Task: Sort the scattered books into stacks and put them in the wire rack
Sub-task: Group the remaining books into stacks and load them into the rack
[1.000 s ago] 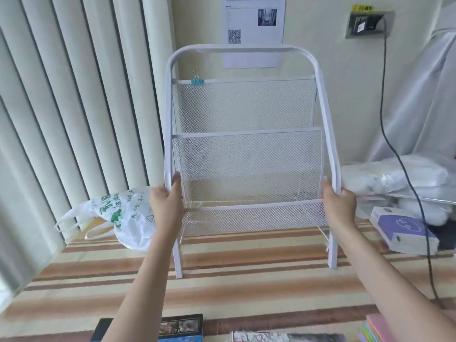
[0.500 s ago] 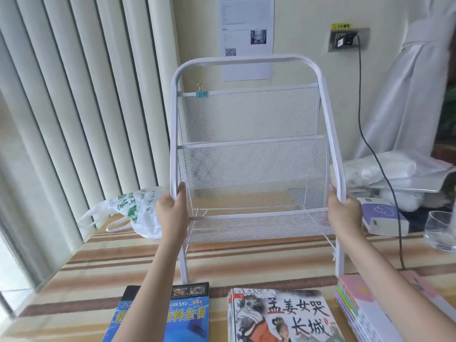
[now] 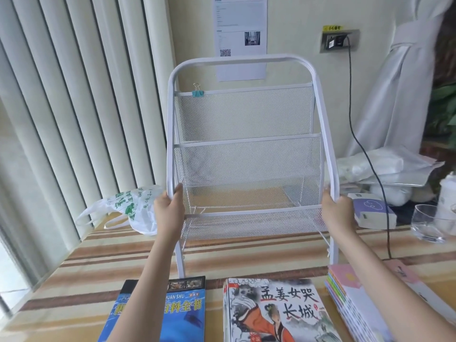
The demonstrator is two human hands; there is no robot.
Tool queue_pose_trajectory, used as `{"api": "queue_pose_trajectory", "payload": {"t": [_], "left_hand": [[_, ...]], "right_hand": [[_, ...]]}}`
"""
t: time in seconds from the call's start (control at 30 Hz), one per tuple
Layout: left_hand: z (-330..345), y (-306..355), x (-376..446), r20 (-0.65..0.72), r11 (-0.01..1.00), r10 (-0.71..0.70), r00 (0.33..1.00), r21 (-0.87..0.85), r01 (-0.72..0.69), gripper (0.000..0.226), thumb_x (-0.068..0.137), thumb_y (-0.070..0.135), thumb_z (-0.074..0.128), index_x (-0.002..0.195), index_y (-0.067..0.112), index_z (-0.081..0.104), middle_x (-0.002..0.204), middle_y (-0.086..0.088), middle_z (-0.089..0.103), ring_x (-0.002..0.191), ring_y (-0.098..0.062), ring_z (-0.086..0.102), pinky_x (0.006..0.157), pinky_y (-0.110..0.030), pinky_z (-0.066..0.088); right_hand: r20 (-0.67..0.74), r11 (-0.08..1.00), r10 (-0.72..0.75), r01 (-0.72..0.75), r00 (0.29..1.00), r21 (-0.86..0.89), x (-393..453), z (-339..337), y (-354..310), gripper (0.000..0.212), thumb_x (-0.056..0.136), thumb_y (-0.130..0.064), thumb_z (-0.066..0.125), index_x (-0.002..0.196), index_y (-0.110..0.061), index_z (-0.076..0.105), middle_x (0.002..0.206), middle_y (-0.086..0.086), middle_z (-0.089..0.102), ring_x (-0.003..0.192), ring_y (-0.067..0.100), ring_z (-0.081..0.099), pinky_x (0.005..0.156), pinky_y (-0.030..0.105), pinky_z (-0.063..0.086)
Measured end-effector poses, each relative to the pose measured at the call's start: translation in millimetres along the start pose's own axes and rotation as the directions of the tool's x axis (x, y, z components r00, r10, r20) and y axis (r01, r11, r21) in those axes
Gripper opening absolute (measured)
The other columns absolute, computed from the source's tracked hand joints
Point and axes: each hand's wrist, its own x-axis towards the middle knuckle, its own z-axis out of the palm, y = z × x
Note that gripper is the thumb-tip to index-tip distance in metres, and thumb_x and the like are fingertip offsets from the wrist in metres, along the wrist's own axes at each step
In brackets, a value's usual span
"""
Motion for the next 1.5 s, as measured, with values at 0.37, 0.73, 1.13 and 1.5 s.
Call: {"api": "queue_pose_trajectory", "payload": {"t": [0.37,0.73,1.13,1.5], "left_hand": [[4,15,-32,-0.125,0.974,-0.206,0.970,0.070,0.216,0.050,0.087,0.031,0.065,0.117,-0.001,0.041,0.114,-0.017,0.049,0.107,-0.033,0.050,0.085,-0.036,0.042],[80,69,-178,0.333,0.972,-0.113,0.936,0.231,0.035,0.085,0.088,0.013,0.053,0.149,-0.002,-0.004,0.157,-0.024,-0.003,0.146,-0.032,-0.003,0.118,-0.036,0.000],[154,52,-318,0.604,0.906,-0.421,0.677,0.246,0.344,0.088,0.087,0.021,0.055,0.151,0.005,-0.004,0.156,-0.020,0.005,0.145,-0.032,0.009,0.118,-0.039,0.011],[164,47,-295,0.435,0.619,-0.709,0.556,0.006,0.785,0.071,0.053,0.036,0.077,0.108,-0.001,0.052,0.095,-0.011,0.054,0.075,-0.024,0.054,0.060,-0.027,0.041]], "right_hand": [[0.313,0.995,0.073,-0.091,0.947,0.043,-4,-24,8,0.068,0.091,-0.050,0.051,0.139,-0.006,0.028,0.133,0.013,0.047,0.122,0.029,0.046,0.089,0.035,0.036],[0.394,0.890,0.268,-0.070,0.879,-0.451,-29,-151,60,0.070,0.075,-0.046,0.068,0.131,-0.008,0.046,0.128,0.014,0.054,0.105,0.027,0.053,0.089,0.036,0.043],[0.559,0.930,0.304,-0.111,0.772,-0.352,-52,-185,125,0.076,0.079,-0.061,0.058,0.145,-0.031,0.033,0.147,-0.012,0.037,0.131,0.014,0.041,0.109,0.036,0.032],[0.578,0.961,0.244,-0.116,0.779,-0.250,-53,-187,128,0.046,0.091,-0.043,0.053,0.134,-0.030,0.044,0.122,-0.017,0.050,0.109,0.007,0.047,0.091,0.026,0.034]]}}
